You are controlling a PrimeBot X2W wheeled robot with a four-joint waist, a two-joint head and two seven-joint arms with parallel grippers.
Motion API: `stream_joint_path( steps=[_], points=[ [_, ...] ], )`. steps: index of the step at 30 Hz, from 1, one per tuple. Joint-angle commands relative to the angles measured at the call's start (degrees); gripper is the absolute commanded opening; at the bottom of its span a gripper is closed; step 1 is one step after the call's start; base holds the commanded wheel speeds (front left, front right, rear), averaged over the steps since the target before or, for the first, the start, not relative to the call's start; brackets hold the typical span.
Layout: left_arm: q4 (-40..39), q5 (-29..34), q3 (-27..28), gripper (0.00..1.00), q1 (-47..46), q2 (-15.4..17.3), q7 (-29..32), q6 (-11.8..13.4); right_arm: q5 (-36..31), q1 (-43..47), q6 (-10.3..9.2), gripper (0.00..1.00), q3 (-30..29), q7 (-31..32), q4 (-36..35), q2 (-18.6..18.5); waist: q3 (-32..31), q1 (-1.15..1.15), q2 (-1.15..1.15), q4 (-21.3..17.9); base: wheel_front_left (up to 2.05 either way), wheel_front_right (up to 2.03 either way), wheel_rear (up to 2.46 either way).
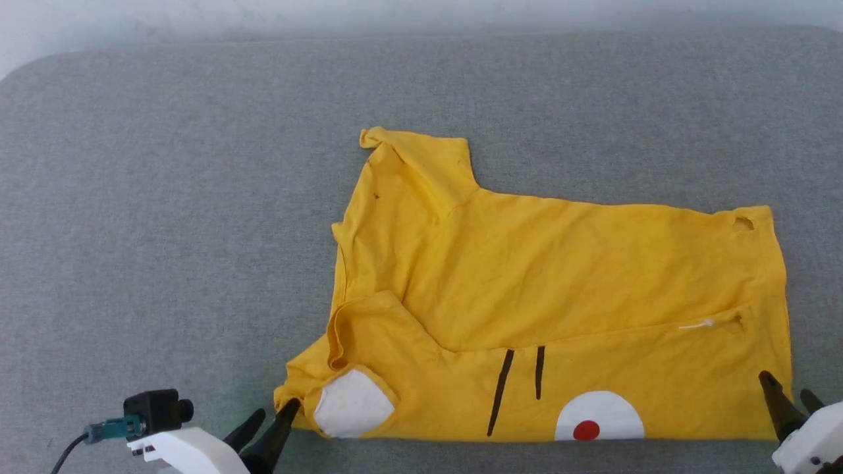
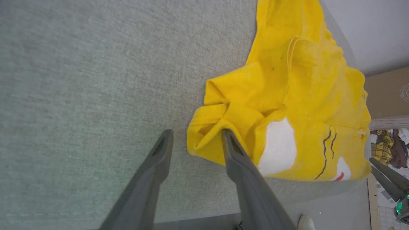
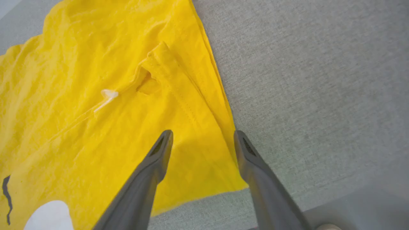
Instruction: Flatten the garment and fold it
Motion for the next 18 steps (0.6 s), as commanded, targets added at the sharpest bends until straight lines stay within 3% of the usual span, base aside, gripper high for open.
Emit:
stream_joint_path(
  steps=[1,4,7,12,18],
  points=[
    [-1.29,-1.69,0.84,1.00,0.49,0.14,1.20,0.04,0.79,-0.67,-0.11,1.00,-0.29,0.20,-1.10,-0.12,0.32,0.00,0.00,-0.37,0.00,0.00,0.00],
    [-5.96,-3.37,2.28,1.00,2.19,0.65,2.35,0.84,1.64,-0.66,-0.11,1.00,-1.29,0.48,-4.28,-0.12,0.84,0.00,0.00,-0.62,0.00,0.00,0.00],
    [-9.71,-1.39,3.98,1.00,2.45,1.41,-0.42,1.42,1.61,-1.02,-0.11,1.00,-1.74,-1.02,-7.23,-0.12,1.28,0.00,0.00,-0.71,0.00,0.00,0.00],
    [-15.13,8.41,6.13,1.00,-0.21,1.23,-14.00,1.87,-0.39,-2.23,-0.11,1.00,0.28,-10.01,-13.69,-0.12,2.19,0.00,0.00,-0.94,0.00,0.00,0.00],
    [-13.60,22.78,3.45,1.00,-3.92,-0.71,-33.81,1.31,-6.78,-2.36,-0.11,1.00,5.05,-22.32,-15.15,-0.12,2.73,0.00,0.00,-1.50,0.00,0.00,0.00]
  ],
)
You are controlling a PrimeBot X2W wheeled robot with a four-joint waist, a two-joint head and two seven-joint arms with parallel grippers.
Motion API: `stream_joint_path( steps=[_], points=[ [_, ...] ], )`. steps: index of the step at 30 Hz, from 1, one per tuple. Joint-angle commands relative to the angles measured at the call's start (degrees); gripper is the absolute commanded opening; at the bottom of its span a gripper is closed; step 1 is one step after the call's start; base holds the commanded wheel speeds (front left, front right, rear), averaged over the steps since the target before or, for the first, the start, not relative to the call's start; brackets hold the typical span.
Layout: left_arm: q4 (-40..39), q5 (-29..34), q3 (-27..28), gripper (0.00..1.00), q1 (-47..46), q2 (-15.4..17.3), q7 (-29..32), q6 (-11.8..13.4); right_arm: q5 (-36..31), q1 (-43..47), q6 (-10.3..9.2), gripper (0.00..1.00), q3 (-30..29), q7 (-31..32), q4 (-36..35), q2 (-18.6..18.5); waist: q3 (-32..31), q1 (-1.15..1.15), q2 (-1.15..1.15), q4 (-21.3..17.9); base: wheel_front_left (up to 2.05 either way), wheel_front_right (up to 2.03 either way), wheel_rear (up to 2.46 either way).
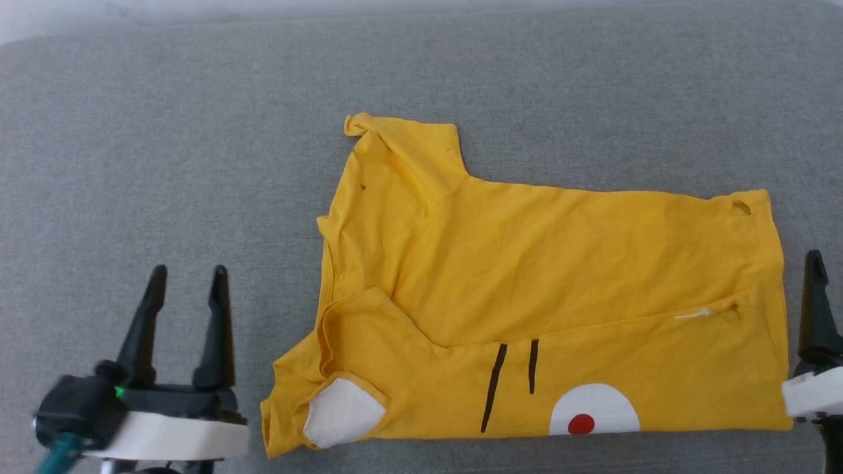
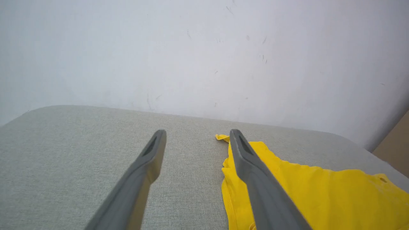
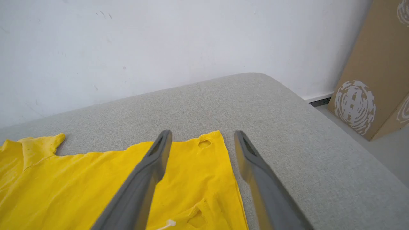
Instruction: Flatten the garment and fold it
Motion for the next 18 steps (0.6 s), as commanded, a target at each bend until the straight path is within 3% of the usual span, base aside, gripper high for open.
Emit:
stream_joint_path(
  steps=[1,4,8,13,18],
  points=[
    [1.22,3.54,-0.86,1.00,-0.89,-0.41,-1.75,0.82,-1.42,-0.43,-0.09,1.00,0.70,-2.17,0.20,-0.04,0.07,-0.01,0.00,-0.31,0.00,0.00,0.00],
    [3.31,8.23,-2.56,1.00,-1.64,-2.32,-3.11,2.00,-3.45,-0.22,-0.09,1.00,2.16,-5.81,1.58,-0.04,0.06,-0.01,0.00,-0.77,0.00,0.00,0.00],
    [4.41,9.74,-2.52,1.00,-3.26,-3.82,-3.35,1.91,-3.76,0.39,-0.09,1.00,3.89,-8.16,3.53,-0.04,0.45,-0.01,0.00,-1.39,0.00,0.00,0.00],
    [4.65,9.20,-1.93,1.00,-9.00,-1.84,-1.84,0.03,-3.58,0.27,-0.09,1.00,4.60,-9.87,5.16,-0.04,2.06,-0.01,0.00,-2.18,0.00,0.00,0.00],
    [4.13,6.68,-3.60,1.00,-19.95,2.41,8.90,-2.50,-2.93,-1.11,-0.09,1.00,5.11,-10.77,6.16,-0.04,5.16,-0.01,0.00,-2.93,0.00,0.00,0.00]
  ],
)
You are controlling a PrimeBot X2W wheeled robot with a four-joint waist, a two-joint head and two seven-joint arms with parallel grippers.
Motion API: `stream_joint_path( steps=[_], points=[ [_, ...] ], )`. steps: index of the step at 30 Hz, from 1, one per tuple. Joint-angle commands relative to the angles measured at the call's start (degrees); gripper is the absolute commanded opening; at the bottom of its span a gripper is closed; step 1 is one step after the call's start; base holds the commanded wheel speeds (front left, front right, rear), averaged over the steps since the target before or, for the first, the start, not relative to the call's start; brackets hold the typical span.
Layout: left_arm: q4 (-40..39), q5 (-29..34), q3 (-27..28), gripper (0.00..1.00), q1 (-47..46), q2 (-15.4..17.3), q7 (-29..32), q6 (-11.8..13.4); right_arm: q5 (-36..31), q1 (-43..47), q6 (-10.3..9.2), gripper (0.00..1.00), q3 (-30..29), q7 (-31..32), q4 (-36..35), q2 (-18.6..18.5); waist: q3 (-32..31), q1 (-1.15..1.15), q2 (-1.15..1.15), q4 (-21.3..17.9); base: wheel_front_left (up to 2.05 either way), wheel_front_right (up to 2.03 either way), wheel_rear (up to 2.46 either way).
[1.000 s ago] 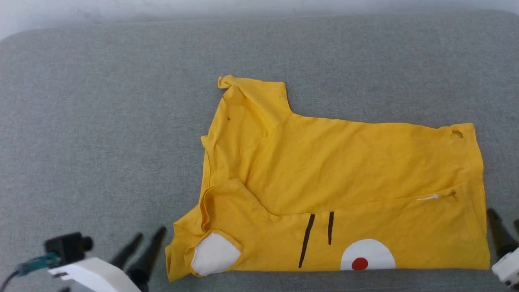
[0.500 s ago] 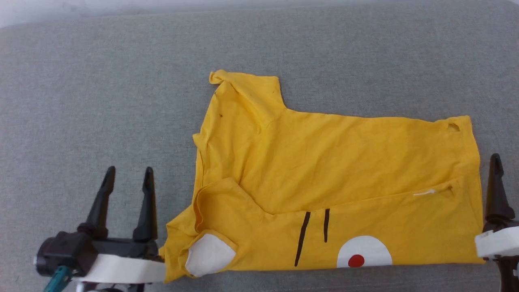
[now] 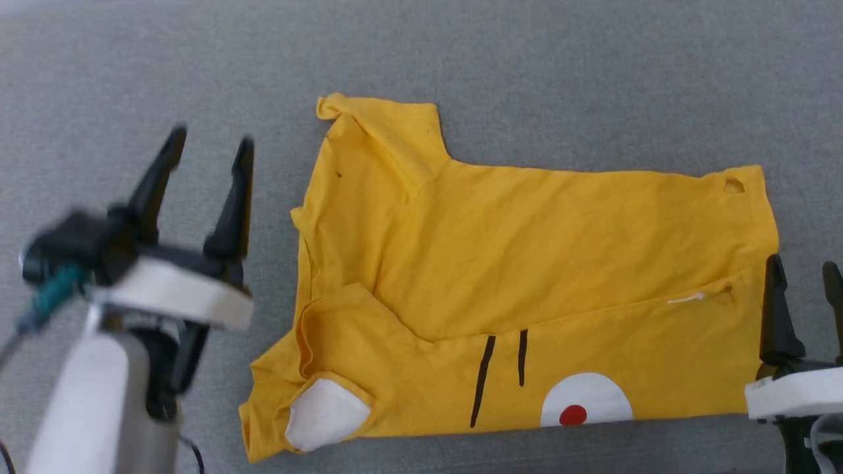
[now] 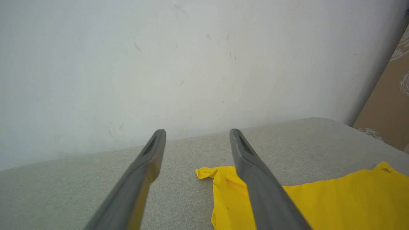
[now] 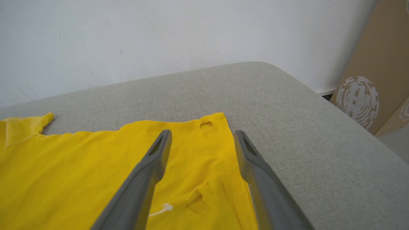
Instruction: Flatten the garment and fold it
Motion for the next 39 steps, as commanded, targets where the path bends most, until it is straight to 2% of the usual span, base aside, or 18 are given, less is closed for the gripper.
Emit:
stream_joint_path(
  steps=[1,6,11,15,20,24,33,34,35,39],
  points=[
    [0.06,-0.81,-0.90,1.00,-4.68,1.89,3.58,-0.90,0.24,-1.40,-0.08,1.00,0.18,-0.55,0.31,-0.05,2.58,-0.01,0.00,-0.76,0.00,0.00,0.00],
    [3.37,-5.44,-4.17,1.00,-18.65,6.02,14.43,-2.14,0.48,-3.63,-0.08,1.00,0.76,-1.89,1.53,-0.05,6.70,-0.01,0.00,-1.39,0.00,0.00,0.00],
    [9.47,-11.12,-9.12,1.00,-30.05,8.70,25.53,-2.47,0.59,-6.42,-0.08,1.00,1.93,-2.38,2.35,-0.05,10.91,-0.01,0.00,-2.65,0.00,0.00,0.00],
    [13.04,-16.76,-13.58,1.00,-36.74,10.69,34.52,-2.51,0.83,-8.27,-0.08,1.00,3.10,-2.57,3.13,-0.05,13.85,-0.01,0.00,-4.26,0.00,0.00,0.00],
    [16.99,-19.67,-17.58,1.00,-41.46,14.54,43.89,-2.52,1.66,-9.57,-0.08,1.00,4.41,-3.82,5.05,-0.05,16.16,-0.01,0.00,-6.59,0.00,0.00,0.00],
    [19.20,-20.37,-18.10,1.00,-43.12,16.38,48.29,-2.45,2.38,-10.12,-0.08,1.00,5.00,-4.84,6.76,-0.05,17.36,-0.01,0.00,-8.19,0.00,0.00,0.00],
    [20.97,-19.12,-18.38,1.00,-42.07,19.81,51.93,-0.59,3.35,-11.31,-0.08,1.00,5.89,-6.44,8.93,-0.05,19.34,-0.01,0.00,-10.29,0.00,0.00,0.00],
    [20.92,-19.00,-18.65,0.95,-41.84,20.21,52.44,-0.62,3.38,-11.42,-0.08,1.00,5.82,-6.55,9.02,-0.05,19.48,-0.01,0.00,-10.32,0.00,0.00,0.00],
    [20.76,-19.11,-18.81,0.00,-41.64,20.45,52.78,-0.69,3.37,-11.52,-0.08,1.00,5.70,-6.62,9.09,-0.05,19.61,-0.01,0.00,-10.30,0.00,0.00,0.00],
    [19.83,-20.66,-18.89,0.00,-40.66,20.37,54.02,-0.77,2.52,-12.25,-0.08,1.00,4.83,-6.41,8.94,-0.05,19.42,-0.01,0.00,-9.69,0.00,0.00,0.00]
  ],
)
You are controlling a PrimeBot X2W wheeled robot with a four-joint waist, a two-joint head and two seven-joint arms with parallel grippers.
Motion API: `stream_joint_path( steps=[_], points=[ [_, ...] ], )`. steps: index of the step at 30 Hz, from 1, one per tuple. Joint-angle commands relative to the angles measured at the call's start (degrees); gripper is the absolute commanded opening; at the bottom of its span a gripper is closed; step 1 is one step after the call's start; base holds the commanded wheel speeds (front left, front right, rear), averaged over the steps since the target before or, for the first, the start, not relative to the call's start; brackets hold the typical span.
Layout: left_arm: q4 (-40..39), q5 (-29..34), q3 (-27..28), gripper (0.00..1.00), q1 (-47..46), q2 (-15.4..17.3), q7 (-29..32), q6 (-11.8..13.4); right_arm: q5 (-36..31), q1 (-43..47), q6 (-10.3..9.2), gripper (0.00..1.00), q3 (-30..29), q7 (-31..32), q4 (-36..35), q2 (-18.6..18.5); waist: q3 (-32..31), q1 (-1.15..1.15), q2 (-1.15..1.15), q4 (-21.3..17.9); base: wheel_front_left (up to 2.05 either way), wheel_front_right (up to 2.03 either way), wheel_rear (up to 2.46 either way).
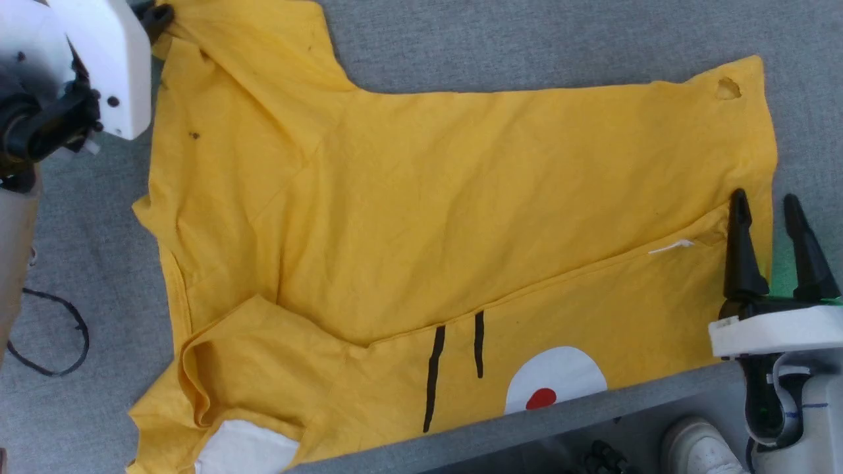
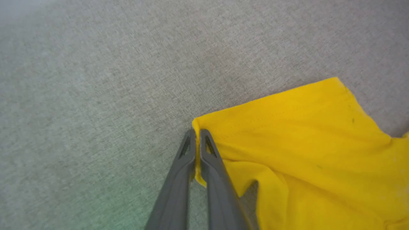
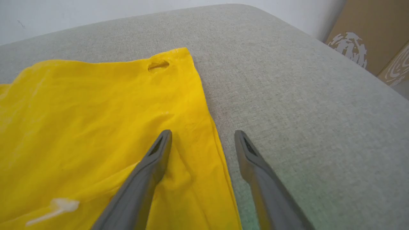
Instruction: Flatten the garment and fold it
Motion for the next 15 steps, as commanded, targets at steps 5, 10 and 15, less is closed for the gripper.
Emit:
stream_joint_path(
  steps=[5,10,15],
  points=[
    [-0.48,-1.25,-1.54,0.00,3.02,-0.41,0.38,-0.10,-2.46,-3.36,-0.08,1.00,-1.56,1.75,-2.77,-0.05,-1.58,0.00,0.00,1.40,0.00,0.00,0.00],
    [-1.86,-1.67,-1.99,0.00,3.05,-0.89,-1.65,-0.53,-3.25,-6.23,-0.08,1.00,-2.82,6.37,-6.82,-0.05,-2.25,0.00,0.00,2.24,0.00,0.00,0.00],
    [-2.32,-2.15,-2.45,0.00,2.82,-1.25,-3.59,-0.85,-2.32,-10.93,-0.08,1.00,-4.82,19.39,-9.83,-1.76,-2.32,0.00,0.00,3.07,0.00,0.00,0.00]
  ],
)
